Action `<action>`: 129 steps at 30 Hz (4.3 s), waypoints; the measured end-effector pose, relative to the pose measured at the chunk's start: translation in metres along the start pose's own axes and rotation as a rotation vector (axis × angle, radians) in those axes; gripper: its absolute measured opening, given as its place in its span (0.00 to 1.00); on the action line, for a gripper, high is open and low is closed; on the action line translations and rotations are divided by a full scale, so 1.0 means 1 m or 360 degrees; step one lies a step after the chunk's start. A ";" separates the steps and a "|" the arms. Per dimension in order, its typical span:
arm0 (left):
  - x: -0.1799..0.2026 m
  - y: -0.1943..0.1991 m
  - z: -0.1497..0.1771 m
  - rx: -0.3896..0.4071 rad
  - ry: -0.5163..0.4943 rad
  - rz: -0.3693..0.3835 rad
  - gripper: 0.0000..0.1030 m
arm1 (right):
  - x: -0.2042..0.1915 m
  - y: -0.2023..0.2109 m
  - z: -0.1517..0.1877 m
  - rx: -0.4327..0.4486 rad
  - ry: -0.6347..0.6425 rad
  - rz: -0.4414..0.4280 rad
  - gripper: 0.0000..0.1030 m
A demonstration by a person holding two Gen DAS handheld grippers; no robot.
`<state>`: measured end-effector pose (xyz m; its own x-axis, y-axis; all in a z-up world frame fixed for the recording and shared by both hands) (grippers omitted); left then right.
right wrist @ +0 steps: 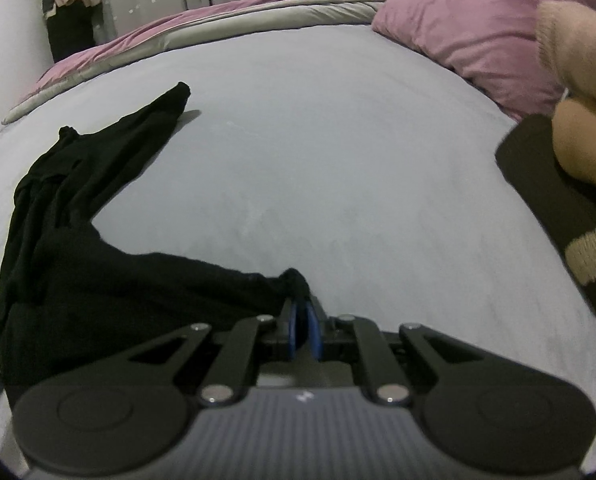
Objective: Fold clothes
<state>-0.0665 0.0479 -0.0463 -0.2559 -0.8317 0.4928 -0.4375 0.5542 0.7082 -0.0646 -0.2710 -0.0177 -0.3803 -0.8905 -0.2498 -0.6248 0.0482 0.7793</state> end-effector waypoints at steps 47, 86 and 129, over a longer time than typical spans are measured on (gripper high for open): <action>-0.027 0.143 0.027 0.0164 -0.0146 -0.0296 0.03 | -0.008 0.104 0.071 -0.0115 0.0049 -0.0191 0.07; -0.060 0.122 0.055 -0.0107 -0.0099 -0.0266 0.42 | 0.001 0.091 0.094 -0.0318 0.0018 -0.0172 0.43; -0.110 0.001 -0.127 0.0133 -0.0135 -0.0492 0.46 | -0.204 -0.032 0.008 -0.0329 0.0246 -0.0519 0.51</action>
<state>0.0707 0.1443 -0.0356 -0.1692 -0.9619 0.2149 -0.5738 0.2734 0.7720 0.0273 -0.0876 0.0033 -0.0684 -0.9021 -0.4260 -0.5396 -0.3257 0.7763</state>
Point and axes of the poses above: each gripper's, at about its wrist camera, not at the fingertips, and y roughly against the way its jaws point, x to its right, z to its underside, the point moved 4 cm from there along -y, roughly the way its jaws point, and after that the axes turned 14 degrees about -y, right-handed, at the moved point
